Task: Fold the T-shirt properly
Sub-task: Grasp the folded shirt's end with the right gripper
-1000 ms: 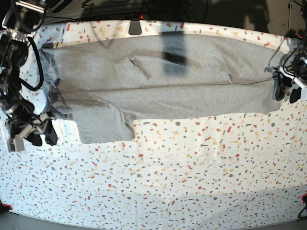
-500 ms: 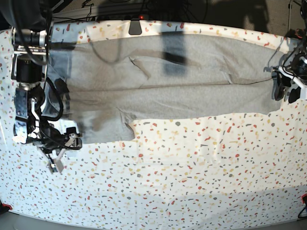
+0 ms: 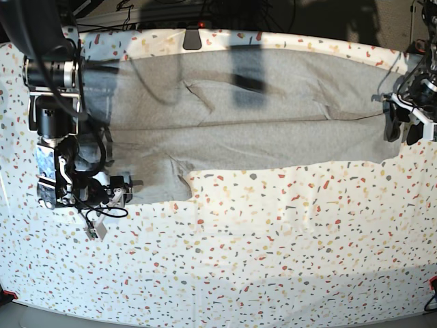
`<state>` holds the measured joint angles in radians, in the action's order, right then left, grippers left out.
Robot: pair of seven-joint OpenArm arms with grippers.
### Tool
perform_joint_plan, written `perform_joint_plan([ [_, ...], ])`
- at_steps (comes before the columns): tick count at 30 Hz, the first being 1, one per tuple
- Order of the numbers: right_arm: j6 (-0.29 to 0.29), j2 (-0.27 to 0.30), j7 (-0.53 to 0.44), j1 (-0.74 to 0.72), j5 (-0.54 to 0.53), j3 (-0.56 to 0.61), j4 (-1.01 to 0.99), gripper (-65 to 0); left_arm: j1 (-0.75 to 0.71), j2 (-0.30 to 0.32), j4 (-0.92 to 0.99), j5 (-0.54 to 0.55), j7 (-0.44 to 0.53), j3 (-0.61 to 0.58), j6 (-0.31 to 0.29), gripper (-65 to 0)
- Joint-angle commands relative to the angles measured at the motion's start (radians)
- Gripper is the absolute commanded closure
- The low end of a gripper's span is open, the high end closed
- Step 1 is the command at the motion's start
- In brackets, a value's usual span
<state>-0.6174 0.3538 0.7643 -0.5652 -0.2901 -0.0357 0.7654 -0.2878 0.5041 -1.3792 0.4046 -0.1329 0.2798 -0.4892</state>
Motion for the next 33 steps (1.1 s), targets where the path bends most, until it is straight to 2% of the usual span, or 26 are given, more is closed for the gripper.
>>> perform_joint_plan([
  [1,-0.004,0.000,0.016,-0.025,-0.003,-0.002,0.008,-31.4,0.008,0.020,-0.016,0.011,0.030,0.010,0.002,-32.0],
  [5,-0.058,-0.014,0.040,-0.025,-0.003,-0.002,0.008,-13.0,0.008,0.020,-0.016,0.012,0.030,0.010,0.002,-32.0],
  [7,-0.064,-0.013,0.041,-0.026,0.000,-0.002,0.008,-2.3,0.008,0.020,-0.016,0.012,0.029,0.009,0.002,-32.0],
  [8,-0.064,-0.013,0.041,-0.027,0.002,-0.002,0.008,0.0,0.008,0.020,-0.016,0.012,0.029,0.010,0.002,-32.0],
  [12,-0.065,-0.011,0.051,-0.036,0.007,-0.002,0.017,0.0,0.008,0.020,-0.016,0.012,0.030,0.010,0.002,-32.0],
  [17,-0.081,-0.010,0.130,-0.035,-0.012,-0.002,0.137,0.0,0.008,0.020,-0.016,0.012,0.029,0.010,0.002,-32.0],
  [23,-0.081,-0.010,0.303,-0.005,-0.226,-0.002,0.392,0.0,0.008,0.020,-0.016,0.012,0.029,0.010,0.002,-32.0],
  [28,-0.081,-0.010,0.426,0.126,-0.359,-0.002,0.632,0.0,0.008,0.020,-0.016,0.012,0.030,0.010,0.002,-32.0],
  [33,-0.081,-0.013,0.434,0.348,-0.377,-0.002,0.854,0.0,0.008,0.020,-0.016,0.012,0.030,0.009,0.002,-32.0],
])
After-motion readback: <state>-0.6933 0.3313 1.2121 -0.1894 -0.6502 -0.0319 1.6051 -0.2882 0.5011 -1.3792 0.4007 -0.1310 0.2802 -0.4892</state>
